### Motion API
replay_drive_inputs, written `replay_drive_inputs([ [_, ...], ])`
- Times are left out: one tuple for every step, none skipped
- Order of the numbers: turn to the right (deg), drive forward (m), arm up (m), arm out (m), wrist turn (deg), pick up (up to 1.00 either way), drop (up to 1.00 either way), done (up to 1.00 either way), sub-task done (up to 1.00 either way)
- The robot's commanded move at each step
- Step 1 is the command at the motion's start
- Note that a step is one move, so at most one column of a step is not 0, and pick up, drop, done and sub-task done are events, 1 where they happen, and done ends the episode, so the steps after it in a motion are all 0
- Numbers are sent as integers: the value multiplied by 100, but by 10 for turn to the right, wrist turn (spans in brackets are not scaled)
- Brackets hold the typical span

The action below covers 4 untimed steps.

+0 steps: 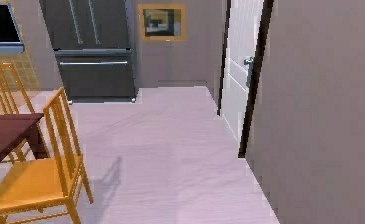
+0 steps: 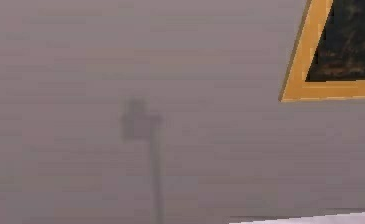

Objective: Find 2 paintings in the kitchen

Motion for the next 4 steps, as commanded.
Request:
replay_drive_inputs([
  [-30,0,0,0,0,0,0,0,0],
  [0,100,0,0,0,0,0,0,0],
  [0,50,0,0,0,0,0,0,0],
  [-60,0,0,0,0,0,0,0,0],
])
